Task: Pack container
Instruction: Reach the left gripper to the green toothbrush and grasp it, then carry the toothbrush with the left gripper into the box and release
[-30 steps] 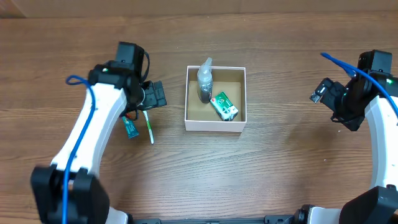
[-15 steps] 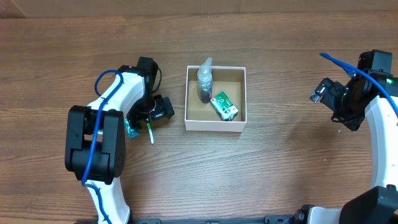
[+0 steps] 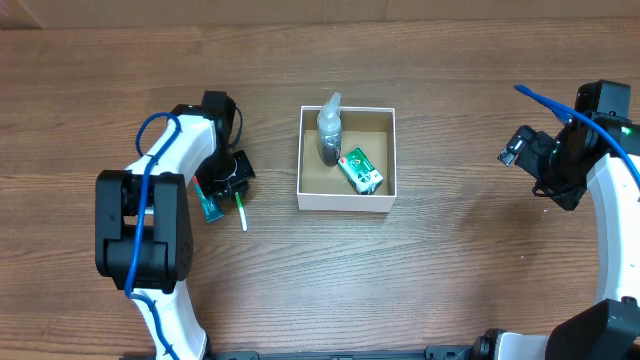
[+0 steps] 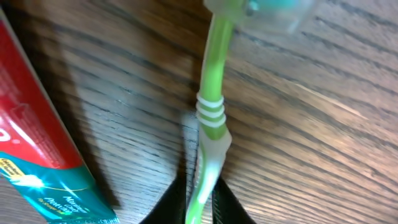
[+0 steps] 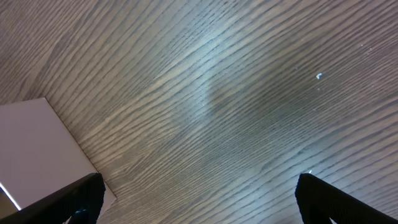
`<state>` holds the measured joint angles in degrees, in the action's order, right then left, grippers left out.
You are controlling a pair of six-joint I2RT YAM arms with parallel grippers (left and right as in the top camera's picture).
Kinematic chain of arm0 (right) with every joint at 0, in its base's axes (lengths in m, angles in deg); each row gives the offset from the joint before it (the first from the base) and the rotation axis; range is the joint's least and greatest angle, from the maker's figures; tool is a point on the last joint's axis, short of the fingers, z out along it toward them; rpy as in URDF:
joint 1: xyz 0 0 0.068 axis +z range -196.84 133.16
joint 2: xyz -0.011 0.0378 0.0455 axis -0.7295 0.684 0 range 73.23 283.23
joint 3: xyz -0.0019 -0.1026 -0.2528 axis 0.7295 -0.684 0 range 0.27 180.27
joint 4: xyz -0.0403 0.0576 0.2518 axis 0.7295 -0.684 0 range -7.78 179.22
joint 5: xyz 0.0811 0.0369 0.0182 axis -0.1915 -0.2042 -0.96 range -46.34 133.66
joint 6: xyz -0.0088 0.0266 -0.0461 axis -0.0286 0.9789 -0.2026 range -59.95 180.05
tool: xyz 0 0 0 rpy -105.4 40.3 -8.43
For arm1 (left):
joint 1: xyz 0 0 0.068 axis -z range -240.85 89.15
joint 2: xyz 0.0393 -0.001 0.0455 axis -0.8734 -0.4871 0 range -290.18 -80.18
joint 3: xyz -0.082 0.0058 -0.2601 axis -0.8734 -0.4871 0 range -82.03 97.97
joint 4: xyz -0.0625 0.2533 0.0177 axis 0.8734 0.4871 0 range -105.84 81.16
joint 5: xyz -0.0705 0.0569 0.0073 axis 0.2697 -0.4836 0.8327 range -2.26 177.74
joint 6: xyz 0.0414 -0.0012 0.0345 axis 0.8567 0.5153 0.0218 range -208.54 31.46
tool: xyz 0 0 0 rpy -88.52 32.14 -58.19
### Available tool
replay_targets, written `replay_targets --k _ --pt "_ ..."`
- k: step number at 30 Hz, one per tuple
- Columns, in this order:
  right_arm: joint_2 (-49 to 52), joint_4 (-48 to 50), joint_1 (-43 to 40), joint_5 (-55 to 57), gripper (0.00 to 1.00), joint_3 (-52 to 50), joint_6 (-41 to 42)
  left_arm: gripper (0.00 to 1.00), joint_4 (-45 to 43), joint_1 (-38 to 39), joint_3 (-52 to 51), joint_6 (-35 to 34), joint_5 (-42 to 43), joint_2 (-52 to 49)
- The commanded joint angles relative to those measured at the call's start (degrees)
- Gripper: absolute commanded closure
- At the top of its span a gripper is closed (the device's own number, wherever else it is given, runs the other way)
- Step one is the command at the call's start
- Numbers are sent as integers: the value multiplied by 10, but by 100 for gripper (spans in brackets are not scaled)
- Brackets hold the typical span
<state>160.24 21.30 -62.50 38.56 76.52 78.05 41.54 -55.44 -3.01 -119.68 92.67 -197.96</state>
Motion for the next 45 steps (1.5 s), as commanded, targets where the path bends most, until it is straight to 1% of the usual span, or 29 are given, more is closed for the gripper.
replay_targets --k 1,6,9,11,14,15,17,20,21,22,25,27,28,33,34,35,36,37,38,39,40,41,45 --pt "-3 4 2 5 0 1 -3 96 -13 -1 -5 -2 0 -31" --pt "-3 4 2 5 0 1 -3 96 -5 -1 2 -2 0 -31" --pt "-3 4 2 5 0 1 -3 96 35 9 50 5 -10 -20" --pt "-3 4 2 5 0 1 -3 96 50 22 96 15 -12 5" --pt "-3 4 2 5 0 1 -3 96 66 54 169 33 -40 59" --pt "-3 4 2 5 0 1 -3 96 67 80 204 60 -63 91" --pt "-3 5 2 5 0 1 -3 96 58 130 239 122 -101 134" --pt "-3 6 2 5 0 1 -3 96 36 206 243 224 -140 172" --pt "-3 6 2 5 0 1 -3 96 37 241 243 258 -159 176" --pt "-3 6 2 5 0 1 -3 96 39 267 242 287 -161 175" --pt "-3 6 2 5 0 1 -2 96 36 327 242 349 -160 156" --pt "-3 6 2 5 0 1 -3 96 34 353 242 392 -161 129" --pt "-3 6 2 5 0 1 -2 96 34 358 242 403 -161 110" --pt "-3 6 2 4 0 1 -2 96 44 358 242 388 -160 33" --pt "-3 6 2 3 0 1 -2 93 45 358 242 388 -161 28" --pt "-3 6 2 2 0 1 -2 76 46 359 242 388 -161 28" --pt "-3 6 2 3 0 1 -2 54 46 359 242 388 -162 29" --pt "-3 6 2 3 0 1 -2 50 46 359 243 388 -170 35" --pt "-3 6 2 3 0 1 -3 49 48 359 244 388 -185 44" --pt "-3 6 2 3 0 1 -3 43 56 359 248 386 -201 55" --pt "-3 6 2 3 0 1 -3 40 65 359 254 373 -217 66" --pt "-3 6 2 3 0 1 -3 36 89 355 272 322 -245 93" --pt "-3 8 2 3 0 1 -3 29 129 303 289 186 -244 174"
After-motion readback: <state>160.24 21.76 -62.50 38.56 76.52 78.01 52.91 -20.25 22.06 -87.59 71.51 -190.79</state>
